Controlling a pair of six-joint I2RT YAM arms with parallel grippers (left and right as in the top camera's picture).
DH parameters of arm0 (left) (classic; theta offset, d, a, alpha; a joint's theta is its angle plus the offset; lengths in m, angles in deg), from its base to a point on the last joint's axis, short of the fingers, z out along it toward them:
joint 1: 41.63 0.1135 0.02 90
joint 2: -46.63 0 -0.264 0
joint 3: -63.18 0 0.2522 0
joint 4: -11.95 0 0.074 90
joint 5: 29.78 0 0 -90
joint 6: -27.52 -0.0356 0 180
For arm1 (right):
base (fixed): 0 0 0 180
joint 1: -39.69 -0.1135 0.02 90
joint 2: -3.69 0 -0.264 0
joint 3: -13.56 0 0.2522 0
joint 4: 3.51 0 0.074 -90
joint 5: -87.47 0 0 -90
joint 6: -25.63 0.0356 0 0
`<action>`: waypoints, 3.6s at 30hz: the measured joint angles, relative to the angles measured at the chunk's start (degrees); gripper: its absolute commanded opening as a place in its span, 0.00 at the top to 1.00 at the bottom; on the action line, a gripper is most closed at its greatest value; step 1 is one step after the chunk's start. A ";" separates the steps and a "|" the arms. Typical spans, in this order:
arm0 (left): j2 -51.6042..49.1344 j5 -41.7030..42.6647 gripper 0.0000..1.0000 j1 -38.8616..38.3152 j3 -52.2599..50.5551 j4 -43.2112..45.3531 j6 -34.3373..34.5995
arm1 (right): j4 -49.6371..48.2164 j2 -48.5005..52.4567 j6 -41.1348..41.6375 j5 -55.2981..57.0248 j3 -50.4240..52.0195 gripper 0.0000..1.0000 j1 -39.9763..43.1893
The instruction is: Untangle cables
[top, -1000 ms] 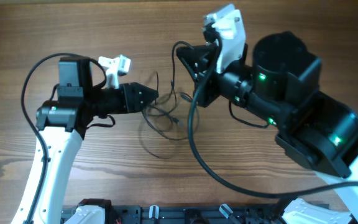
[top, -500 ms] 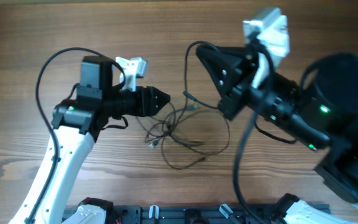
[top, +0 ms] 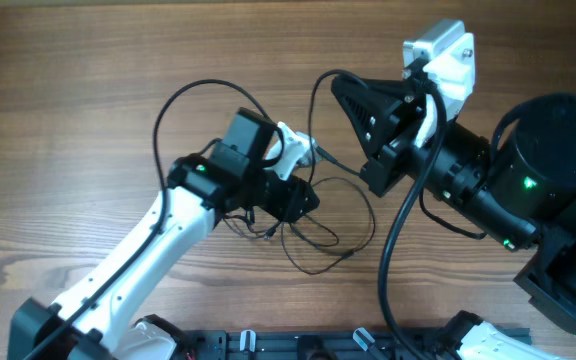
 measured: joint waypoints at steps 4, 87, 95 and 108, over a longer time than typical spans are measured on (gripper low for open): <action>-4.04 -4.81 0.55 -1.53 0.00 1.29 -0.70 | 0.00 -0.28 -0.68 0.74 0.00 0.96 -0.02; 18.08 25.20 0.92 30.73 9.73 9.18 26.16 | 29.97 18.38 -23.98 -19.85 0.02 0.00 7.06; 9.11 -11.41 0.93 30.18 9.75 -8.28 19.71 | 28.59 18.38 -23.93 -19.87 0.02 0.00 7.06; -5.51 -29.16 0.34 30.18 9.73 -25.40 18.86 | 28.22 19.04 -23.02 -20.26 0.02 0.00 7.08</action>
